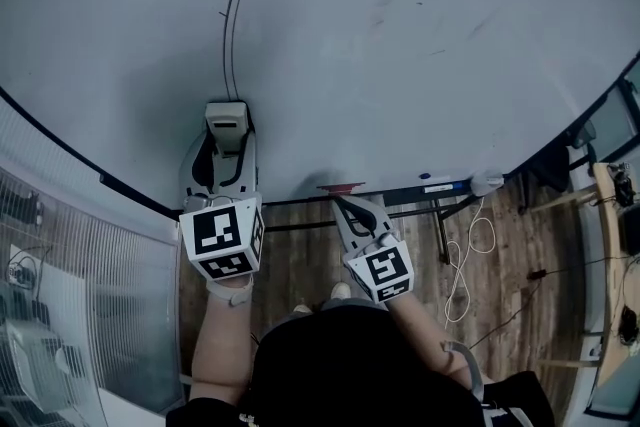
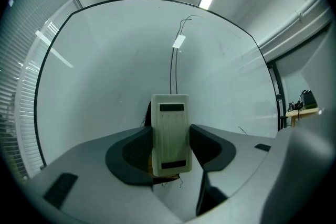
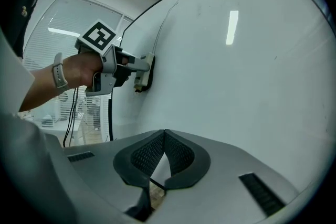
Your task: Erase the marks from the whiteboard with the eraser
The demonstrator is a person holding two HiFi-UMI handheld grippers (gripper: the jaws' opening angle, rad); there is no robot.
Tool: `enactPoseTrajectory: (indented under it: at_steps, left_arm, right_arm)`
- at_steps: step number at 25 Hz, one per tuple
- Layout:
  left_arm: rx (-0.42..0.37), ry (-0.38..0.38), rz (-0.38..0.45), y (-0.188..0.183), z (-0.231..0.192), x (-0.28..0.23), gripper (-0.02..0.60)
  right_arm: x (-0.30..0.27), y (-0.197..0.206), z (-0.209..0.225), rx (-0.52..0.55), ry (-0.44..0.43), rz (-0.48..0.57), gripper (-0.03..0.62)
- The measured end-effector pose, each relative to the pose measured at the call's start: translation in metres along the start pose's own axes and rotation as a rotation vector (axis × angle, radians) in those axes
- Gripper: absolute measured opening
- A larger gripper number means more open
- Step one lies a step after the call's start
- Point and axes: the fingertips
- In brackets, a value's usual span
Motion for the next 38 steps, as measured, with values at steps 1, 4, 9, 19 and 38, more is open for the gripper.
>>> enactPoseTrajectory:
  at_steps: [1, 4, 9, 19, 38]
  left_arm:
    - [-0.004, 0.002, 0.006, -0.004, 0.000, 0.001, 0.235]
    - [-0.038, 0.002, 0.011, -0.009, 0.003, 0.002, 0.235]
    - [-0.105, -0.016, 0.014, -0.011, 0.007, 0.002, 0.236]
    - [-0.173, -0.018, 0.036, -0.023, 0.008, 0.005, 0.236]
    - [-0.186, -0.125, 0.073, -0.073, 0.014, 0.014, 0.237]
  right_arm:
    - [0.001, 0.001, -0.001, -0.007, 0.006, -0.002, 0.026]
    - [0.003, 0.003, -0.004, -0.021, 0.031, -0.003, 0.026]
    - [0.009, -0.012, -0.003, -0.023, 0.081, 0.028, 0.026]
    - [0.026, -0.025, -0.020, 0.007, 0.159, 0.061, 0.026]
    - [0.067, -0.105, 0.028, 0.178, 0.177, 0.247, 0.026]
Point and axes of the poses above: the fingertips, and each gripper's own axes: x backward along the fingers, z to its right, y out of its underside, and after that the axes turned 13 degrees about -z, right-handed
